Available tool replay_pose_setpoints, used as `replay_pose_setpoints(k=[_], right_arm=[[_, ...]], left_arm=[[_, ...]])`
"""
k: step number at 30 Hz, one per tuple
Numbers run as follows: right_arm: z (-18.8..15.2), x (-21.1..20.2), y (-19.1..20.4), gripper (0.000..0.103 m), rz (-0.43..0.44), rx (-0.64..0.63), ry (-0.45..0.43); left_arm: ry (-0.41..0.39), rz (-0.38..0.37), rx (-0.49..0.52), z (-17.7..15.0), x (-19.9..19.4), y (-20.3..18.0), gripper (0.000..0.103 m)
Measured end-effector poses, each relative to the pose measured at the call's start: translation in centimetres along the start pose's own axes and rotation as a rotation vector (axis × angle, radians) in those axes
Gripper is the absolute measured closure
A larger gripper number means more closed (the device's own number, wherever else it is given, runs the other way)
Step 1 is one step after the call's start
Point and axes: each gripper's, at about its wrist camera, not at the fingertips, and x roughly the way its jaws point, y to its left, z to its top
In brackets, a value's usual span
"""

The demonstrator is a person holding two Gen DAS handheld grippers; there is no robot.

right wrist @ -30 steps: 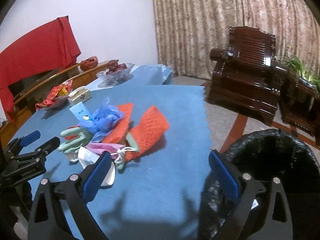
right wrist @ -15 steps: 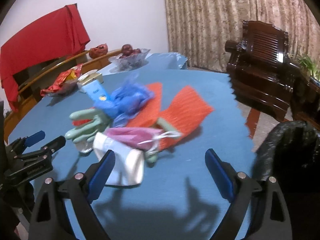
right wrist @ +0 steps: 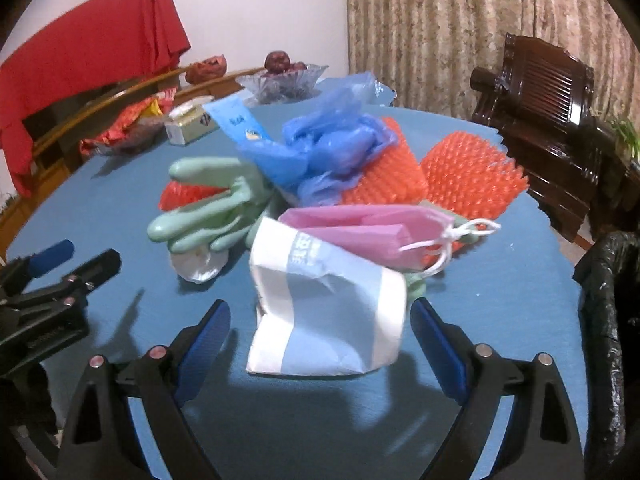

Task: Collect trash
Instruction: 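Move both tools back to the table and grasp the white paper cup with the right tool, then grasp the white tissue with the left tool while the right tool holds the paper cup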

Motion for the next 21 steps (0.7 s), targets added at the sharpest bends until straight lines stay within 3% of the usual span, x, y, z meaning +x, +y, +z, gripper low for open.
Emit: replay_pose_setpoints(k=[4,7,15,21], right_arm=[[-0.4,0.7,-0.1,0.015,-0.008,-0.006,0.038],[-0.7,1.0,-0.3,0.031,0.016,-0.005,0.071],[-1.2,-0.7,-2.9,0.033,0.041,0.035,0.07],[-1.2,-2.4,-5.8,0.032,-0.007,0.067,0.049]], left_arm=[[0.004,-0.01,0.007,-0.1,0.4,0.1,0.02],[0.008,-0.021,0.015,-0.1,0.5,-0.4,0.02],[0.028,-0.068,0.027,-0.3,0.9,-2.6,0.02],[0.03,-0.094,0.037,0.1,1.4,-4.5,0.02]])
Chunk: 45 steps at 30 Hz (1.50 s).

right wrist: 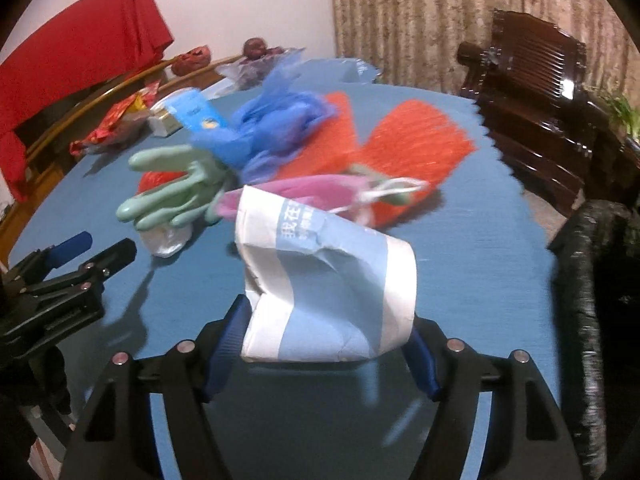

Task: Collect trash
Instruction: 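Grasp the white tissue with the left tool while the right tool holds the paper cup, then carry the tissue and paper cup over the bin and open both tools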

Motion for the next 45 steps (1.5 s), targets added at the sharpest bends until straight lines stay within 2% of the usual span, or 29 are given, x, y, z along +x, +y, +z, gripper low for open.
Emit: replay_pose_setpoints(k=[3,5,10,12,13,14,17,25,33,37,45], right_arm=[[0.5,-0.2,-1.3,0.032,-0.02,0.024,-0.01],[0.8,-0.3,-1.9,0.032,-0.033,0.037,-0.019],[1.3,-0.4,-2.7,0.032,-0.049,0.032,-0.035],[1.4,-0.2,-2.9,0.032,-0.047,0.037,-0.032],[1.4,-0.1,-3.0,0.032,-0.045,0.04,-0.029],[1.4,0.0,-3.1,0.032,-0.044,0.04,-0.028],[1.4,0.0,-3.2,0.032,-0.042,0.037,-0.027],[1.6,-1.0,-3.4,0.032,-0.032,0.032,-0.041],[1.7,-2.9,-4.1,0.032,-0.026,0.034,-0.061],[2.0,-4.4,-4.3,0.032,-0.026,0.036,-0.091],[2.4,-7.2,-5.9,0.032,-0.044,0.053,-0.145]], left_arm=[[0.005,-0.007,0.001,0.4,0.7,-0.7,0.022],[0.02,-0.013,0.003,0.6,1.4,-1.1,0.029],[0.049,-0.031,-0.004,1.0,2.7,-1.5,0.036],[0.066,-0.046,-0.001,1.0,3.2,-1.7,0.044],[0.074,-0.056,0.005,1.0,3.3,-1.8,0.054],[0.081,-0.068,0.013,1.0,3.5,-2.0,0.059],[0.079,-0.07,0.013,1.0,3.5,-1.9,0.063],[0.051,-0.038,-0.023,0.8,0.7,-0.5,0.065],[-0.001,-0.011,-0.008,1.0,-3.5,-0.5,0.065],[-0.057,-0.042,0.013,2.2,-5.8,-2.0,0.065],[-0.108,-0.143,0.074,3.4,-8.0,-6.5,0.065]])
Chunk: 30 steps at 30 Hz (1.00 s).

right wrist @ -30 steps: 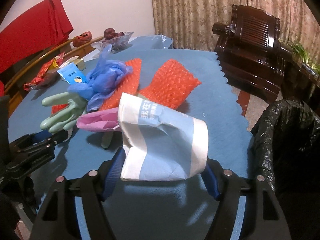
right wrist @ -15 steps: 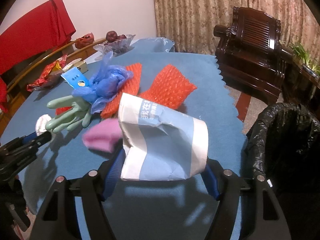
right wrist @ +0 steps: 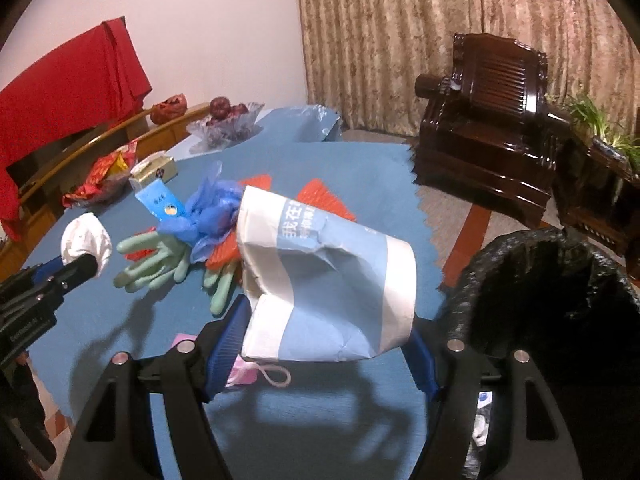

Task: Collect trash
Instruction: 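Carry the tissue and paper cup over the bin and open both tools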

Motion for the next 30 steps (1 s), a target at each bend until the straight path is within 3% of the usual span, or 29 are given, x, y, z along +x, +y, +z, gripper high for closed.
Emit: replay_pose_setpoints(k=[16,30], right_arm=[[0.1,-4.5,-6.2,0.032,-0.105,0.075,-0.061],[-0.9,-8.3,-14.5,0.032,-0.266,0.179,-0.083]], left_arm=[[-0.003,-0.171,0.109,0.5,1.0,-9.2,0.065],[-0.004,-0.36,0.215,1.0,3.2,-19.1,0.065]])
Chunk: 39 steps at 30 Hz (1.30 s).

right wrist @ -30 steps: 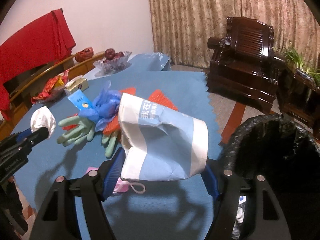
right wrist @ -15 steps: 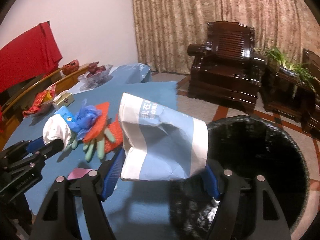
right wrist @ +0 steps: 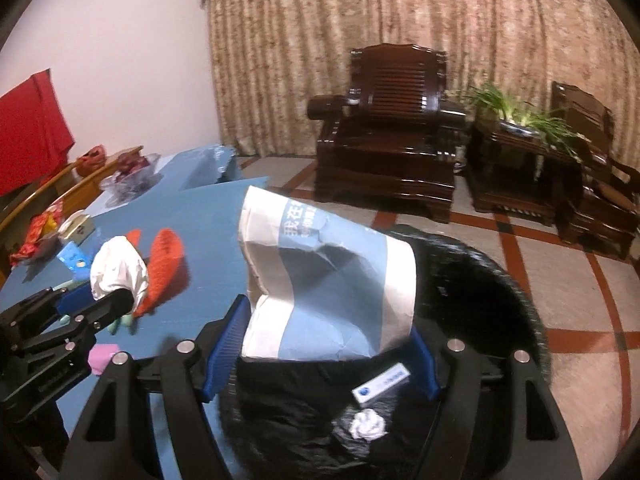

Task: Collect trash
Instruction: 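Carry the tissue and paper cup over the bin and open both tools, then move both tools back to the table toward the pink mask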

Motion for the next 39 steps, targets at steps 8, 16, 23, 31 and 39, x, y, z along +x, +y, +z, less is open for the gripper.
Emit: replay_pose_setpoints(k=[8,16,23,31,39], right_arm=[[-1.0,-0.3,-4.2,0.032,-0.089,0.031,0.02],[-1.9,0.1,-7.2,0.032,-0.137,0.064,0.043],[-2.3,0.3,-8.5,0.022,-0.154,0.094,0.047],[-1.9,-0.3,-8.3,0.006,-0.15,0.099,0.008],[-1.2,0.1,-4.5,0.006,-0.083,0.047,-0.005]], left_arm=[[0.024,-0.069,0.044,0.3,3.3,-3.8,0.065],[0.05,-0.117,0.066,0.2,5.8,-6.7,0.064],[0.062,-0.149,0.063,0.1,6.6,-7.3,0.038],[0.038,-0.07,0.036,0.0,5.0,-4.6,0.016],[0.005,0.033,-0.03,0.0,1.8,0.1,0.012]])
